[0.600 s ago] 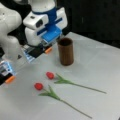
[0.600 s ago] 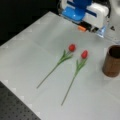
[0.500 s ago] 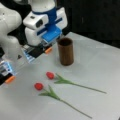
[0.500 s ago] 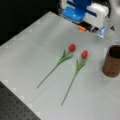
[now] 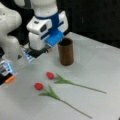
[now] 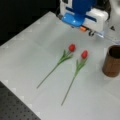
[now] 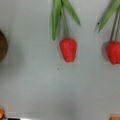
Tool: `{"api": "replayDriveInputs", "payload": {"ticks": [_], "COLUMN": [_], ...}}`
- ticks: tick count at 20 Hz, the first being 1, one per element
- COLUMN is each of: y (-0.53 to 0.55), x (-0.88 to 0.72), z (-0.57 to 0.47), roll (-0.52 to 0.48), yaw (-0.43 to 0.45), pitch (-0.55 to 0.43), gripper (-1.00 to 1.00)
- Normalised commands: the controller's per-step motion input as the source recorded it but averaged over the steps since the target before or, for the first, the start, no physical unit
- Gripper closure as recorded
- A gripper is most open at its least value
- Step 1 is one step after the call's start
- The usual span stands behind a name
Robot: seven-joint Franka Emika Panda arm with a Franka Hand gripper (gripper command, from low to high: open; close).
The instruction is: Flower insertion into a vase
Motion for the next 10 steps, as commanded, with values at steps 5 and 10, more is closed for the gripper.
{"api": "replayDriveInputs", "payload": {"ticks": [5,10], "y": [0.06,0.13], "x": [0.02,0.11], "z": [-0.11,-0.34], "roll": [0.067,0.08], "yaw": [0.041,0.049], "pitch": [-0.073,-0.07], "gripper": [-1.0,-1.0]}}
